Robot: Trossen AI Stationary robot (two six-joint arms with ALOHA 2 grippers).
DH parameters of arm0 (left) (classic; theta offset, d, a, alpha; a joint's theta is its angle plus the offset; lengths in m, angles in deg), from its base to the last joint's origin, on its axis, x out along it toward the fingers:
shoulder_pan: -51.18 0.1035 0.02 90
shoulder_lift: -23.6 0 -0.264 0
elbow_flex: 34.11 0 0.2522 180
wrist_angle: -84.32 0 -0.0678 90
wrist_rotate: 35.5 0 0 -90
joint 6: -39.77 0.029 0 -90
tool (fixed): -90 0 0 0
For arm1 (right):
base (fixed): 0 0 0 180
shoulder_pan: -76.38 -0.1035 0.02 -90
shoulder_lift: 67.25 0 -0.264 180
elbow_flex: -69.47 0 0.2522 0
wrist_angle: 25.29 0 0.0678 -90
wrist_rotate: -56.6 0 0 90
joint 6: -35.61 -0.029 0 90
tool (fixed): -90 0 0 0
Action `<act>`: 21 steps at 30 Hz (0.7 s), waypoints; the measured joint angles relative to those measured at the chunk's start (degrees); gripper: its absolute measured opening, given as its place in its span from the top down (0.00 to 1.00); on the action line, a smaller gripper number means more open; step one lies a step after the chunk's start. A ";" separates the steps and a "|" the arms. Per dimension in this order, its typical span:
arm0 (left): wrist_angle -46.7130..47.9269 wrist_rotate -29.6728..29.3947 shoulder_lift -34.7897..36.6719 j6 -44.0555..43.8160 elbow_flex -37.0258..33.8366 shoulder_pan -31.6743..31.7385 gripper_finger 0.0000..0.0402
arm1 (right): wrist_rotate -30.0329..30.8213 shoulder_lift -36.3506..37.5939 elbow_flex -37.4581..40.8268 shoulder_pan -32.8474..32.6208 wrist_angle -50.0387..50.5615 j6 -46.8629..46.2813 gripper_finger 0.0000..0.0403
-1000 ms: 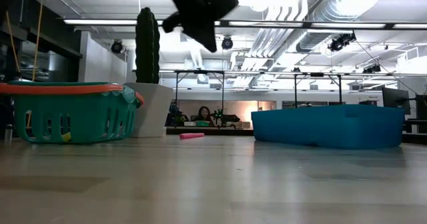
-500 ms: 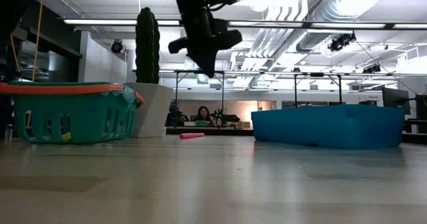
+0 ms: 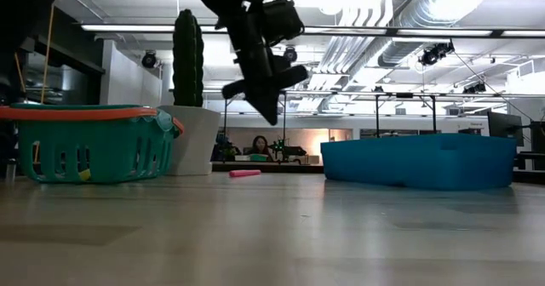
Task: Sort pens & pencils
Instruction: Adjust the potted plant on the table
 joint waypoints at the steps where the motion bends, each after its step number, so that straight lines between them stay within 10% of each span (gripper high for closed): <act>1: -1.52 -0.03 -0.37 0.40 0.14 0.00 0.99 | 0.02 0.00 0.00 0.00 0.00 0.08 0.83; 21: -0.11 4.57 -4.98 3.38 0.14 4.52 0.99 | 0.04 -0.02 0.00 0.00 0.37 0.59 0.83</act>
